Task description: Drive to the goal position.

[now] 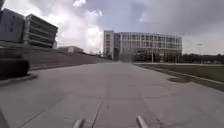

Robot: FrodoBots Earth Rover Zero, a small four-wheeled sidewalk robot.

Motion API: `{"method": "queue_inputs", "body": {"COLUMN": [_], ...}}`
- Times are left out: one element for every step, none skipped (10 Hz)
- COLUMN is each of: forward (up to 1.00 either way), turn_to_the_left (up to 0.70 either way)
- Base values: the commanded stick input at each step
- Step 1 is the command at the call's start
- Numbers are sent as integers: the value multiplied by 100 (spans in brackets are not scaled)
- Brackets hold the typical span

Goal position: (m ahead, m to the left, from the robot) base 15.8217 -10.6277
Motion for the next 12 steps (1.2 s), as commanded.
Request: {"method": "queue_inputs", "body": {"forward": [70,70,70,70,70,70,70,70,70,70,70,70], "turn_to_the_left": [0,0,0,-26,-29,-29,-30,-31,-8,0,0,0]}}
